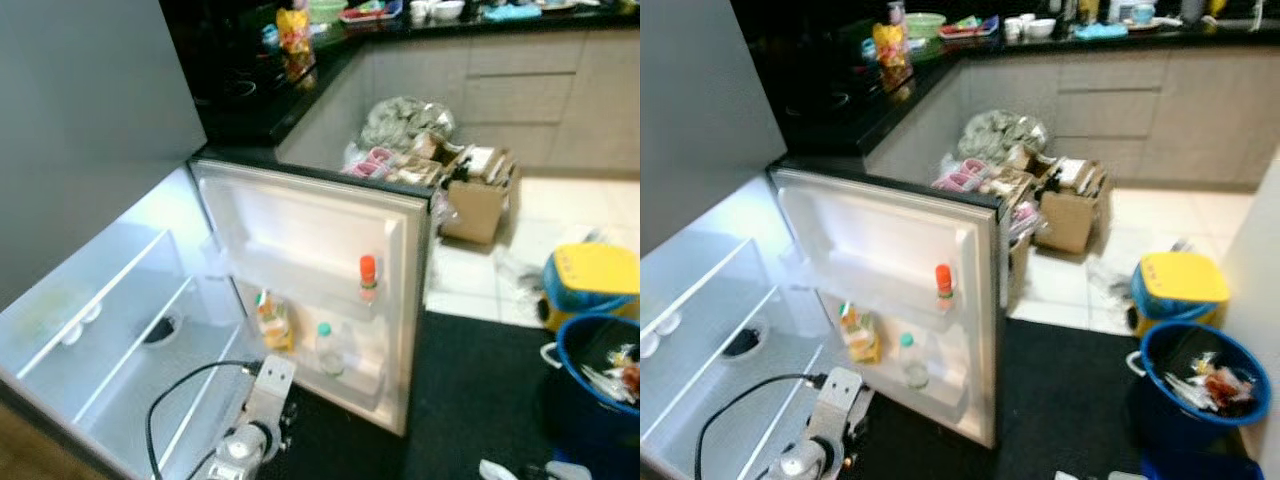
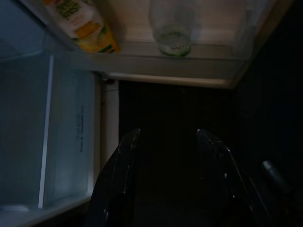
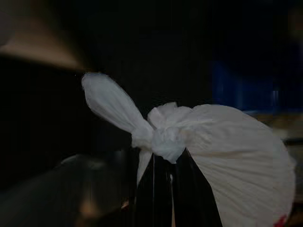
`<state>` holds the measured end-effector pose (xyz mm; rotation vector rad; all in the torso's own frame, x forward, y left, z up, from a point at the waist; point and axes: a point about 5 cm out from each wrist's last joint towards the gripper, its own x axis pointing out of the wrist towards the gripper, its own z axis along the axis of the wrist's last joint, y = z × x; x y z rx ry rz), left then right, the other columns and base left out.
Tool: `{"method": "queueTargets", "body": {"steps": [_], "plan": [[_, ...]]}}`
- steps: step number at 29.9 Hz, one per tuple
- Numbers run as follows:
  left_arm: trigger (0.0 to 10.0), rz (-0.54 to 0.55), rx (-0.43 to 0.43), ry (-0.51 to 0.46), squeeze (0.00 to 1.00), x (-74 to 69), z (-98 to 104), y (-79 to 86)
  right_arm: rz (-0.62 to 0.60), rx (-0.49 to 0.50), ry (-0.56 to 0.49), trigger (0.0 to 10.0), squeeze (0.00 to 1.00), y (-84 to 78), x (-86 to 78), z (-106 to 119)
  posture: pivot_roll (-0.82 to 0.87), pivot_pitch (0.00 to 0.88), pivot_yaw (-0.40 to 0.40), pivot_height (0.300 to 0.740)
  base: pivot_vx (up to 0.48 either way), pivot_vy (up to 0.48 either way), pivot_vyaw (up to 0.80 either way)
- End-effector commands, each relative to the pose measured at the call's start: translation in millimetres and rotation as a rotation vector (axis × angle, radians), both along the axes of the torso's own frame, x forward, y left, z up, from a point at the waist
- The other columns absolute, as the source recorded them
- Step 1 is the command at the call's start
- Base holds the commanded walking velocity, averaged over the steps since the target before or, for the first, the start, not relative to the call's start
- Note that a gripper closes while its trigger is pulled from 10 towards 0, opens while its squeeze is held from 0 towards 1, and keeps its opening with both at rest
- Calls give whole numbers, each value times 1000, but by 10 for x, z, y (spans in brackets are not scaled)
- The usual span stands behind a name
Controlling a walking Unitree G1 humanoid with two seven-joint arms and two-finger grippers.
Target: Restocking fridge
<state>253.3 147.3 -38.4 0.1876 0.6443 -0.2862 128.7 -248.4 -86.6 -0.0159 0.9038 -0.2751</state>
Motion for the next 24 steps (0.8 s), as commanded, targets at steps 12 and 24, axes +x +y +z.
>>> {"method": "queueTargets", "body": {"steps": [12,24], "plan": [[10000,18,29,22,0,-35,-33,93,20,10,2,10000,0,49,26,-8,-139,50,119,726,0,0,-800],[10000,135,17,2,0,-130,-72,225,295,16,-71,10000,0,206,502,155,-66,52,1,726,0,0,-248]]}}
